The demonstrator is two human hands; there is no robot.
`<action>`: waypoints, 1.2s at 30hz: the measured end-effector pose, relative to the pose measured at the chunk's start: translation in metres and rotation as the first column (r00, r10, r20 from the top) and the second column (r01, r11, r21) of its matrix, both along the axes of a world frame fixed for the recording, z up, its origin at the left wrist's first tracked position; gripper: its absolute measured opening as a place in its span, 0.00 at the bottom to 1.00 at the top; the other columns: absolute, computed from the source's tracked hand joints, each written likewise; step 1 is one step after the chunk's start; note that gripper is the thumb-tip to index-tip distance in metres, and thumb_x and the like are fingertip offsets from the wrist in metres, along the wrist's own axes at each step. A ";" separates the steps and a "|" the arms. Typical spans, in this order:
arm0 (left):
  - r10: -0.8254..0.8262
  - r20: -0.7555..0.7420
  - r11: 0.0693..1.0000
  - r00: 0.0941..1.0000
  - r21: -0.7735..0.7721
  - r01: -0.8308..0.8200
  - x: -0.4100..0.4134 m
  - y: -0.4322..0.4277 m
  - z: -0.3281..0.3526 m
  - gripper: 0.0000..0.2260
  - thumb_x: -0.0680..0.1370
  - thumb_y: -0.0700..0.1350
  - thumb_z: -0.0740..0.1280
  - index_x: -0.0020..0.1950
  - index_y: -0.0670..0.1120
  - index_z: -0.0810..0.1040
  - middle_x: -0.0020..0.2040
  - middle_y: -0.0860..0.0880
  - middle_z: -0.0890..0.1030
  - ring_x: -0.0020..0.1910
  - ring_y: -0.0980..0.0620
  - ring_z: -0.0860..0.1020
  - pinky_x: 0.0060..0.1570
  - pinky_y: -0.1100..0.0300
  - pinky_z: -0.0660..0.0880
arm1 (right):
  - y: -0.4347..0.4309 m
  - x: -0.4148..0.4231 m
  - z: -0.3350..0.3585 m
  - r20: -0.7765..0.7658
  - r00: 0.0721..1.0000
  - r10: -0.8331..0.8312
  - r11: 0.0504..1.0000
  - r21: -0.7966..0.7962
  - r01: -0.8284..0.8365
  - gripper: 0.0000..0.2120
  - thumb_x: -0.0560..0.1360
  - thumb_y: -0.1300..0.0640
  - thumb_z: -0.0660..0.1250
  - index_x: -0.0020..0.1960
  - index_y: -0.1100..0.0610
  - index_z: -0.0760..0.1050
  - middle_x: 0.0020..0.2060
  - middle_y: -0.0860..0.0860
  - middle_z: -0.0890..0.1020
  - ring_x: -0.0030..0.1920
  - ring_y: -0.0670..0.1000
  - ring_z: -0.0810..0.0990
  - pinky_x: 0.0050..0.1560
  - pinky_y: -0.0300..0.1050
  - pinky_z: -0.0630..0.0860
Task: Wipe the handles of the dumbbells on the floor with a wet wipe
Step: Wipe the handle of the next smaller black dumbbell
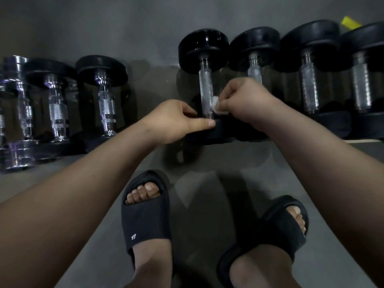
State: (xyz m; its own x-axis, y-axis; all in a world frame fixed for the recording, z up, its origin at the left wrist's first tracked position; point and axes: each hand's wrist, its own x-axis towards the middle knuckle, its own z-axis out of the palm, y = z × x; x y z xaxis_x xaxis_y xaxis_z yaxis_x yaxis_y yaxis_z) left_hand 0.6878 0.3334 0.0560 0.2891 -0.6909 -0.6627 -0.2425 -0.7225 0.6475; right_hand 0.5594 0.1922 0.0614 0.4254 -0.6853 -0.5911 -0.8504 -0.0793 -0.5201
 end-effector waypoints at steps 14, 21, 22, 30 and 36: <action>0.446 -0.320 0.847 0.836 -0.152 -0.510 -0.002 -0.019 -0.006 0.01 0.78 0.39 0.71 0.49 0.44 0.82 0.44 0.44 0.82 0.43 0.48 0.81 0.59 0.46 0.80 | -0.001 -0.003 0.010 0.179 0.984 -0.026 0.999 0.026 0.022 0.05 0.77 0.55 0.69 0.45 0.56 0.80 0.36 0.52 0.83 0.36 0.49 0.79 0.41 0.47 0.78; 0.374 0.138 0.924 0.917 -0.142 -0.356 0.005 -0.013 -0.027 0.07 0.72 0.50 0.74 0.42 0.48 0.82 0.37 0.52 0.83 0.33 0.55 0.78 0.31 0.64 0.71 | 0.001 -0.036 0.000 -0.095 0.903 0.420 0.827 -0.371 -0.423 0.07 0.78 0.50 0.64 0.46 0.53 0.76 0.36 0.49 0.78 0.42 0.56 0.79 0.41 0.46 0.75; 0.339 0.123 0.937 0.933 -0.130 -0.324 0.002 -0.014 -0.028 0.06 0.72 0.50 0.75 0.43 0.48 0.82 0.37 0.52 0.83 0.34 0.56 0.78 0.33 0.63 0.72 | 0.003 -0.038 -0.003 -0.122 0.892 0.435 0.813 -0.374 -0.447 0.08 0.78 0.49 0.62 0.47 0.53 0.76 0.38 0.51 0.79 0.43 0.58 0.79 0.41 0.48 0.75; 0.275 -0.197 0.946 0.941 -0.117 -0.301 0.000 -0.016 -0.037 0.07 0.76 0.50 0.72 0.44 0.46 0.84 0.39 0.49 0.83 0.40 0.51 0.79 0.44 0.53 0.75 | 0.009 -0.044 -0.014 -0.237 0.869 0.435 0.703 -0.514 -0.492 0.11 0.78 0.48 0.56 0.49 0.51 0.74 0.44 0.52 0.81 0.45 0.61 0.78 0.39 0.49 0.65; 0.327 -0.070 0.930 0.943 -0.151 -0.334 -0.014 -0.023 -0.045 0.12 0.71 0.47 0.80 0.43 0.42 0.80 0.40 0.46 0.85 0.38 0.54 0.81 0.43 0.53 0.79 | 0.009 -0.043 -0.017 -0.268 0.856 0.443 0.671 -0.534 -0.515 0.12 0.77 0.48 0.55 0.50 0.52 0.74 0.45 0.52 0.81 0.46 0.62 0.79 0.39 0.49 0.65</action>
State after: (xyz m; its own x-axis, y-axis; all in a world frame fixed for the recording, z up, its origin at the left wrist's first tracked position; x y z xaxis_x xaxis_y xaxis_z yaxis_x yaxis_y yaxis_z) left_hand 0.6742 0.3101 0.0113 0.4927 -0.6580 -0.5695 0.0227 -0.6444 0.7643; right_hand 0.5163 0.2017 0.0439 0.7499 -0.6231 -0.2223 -0.6575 -0.7390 -0.1466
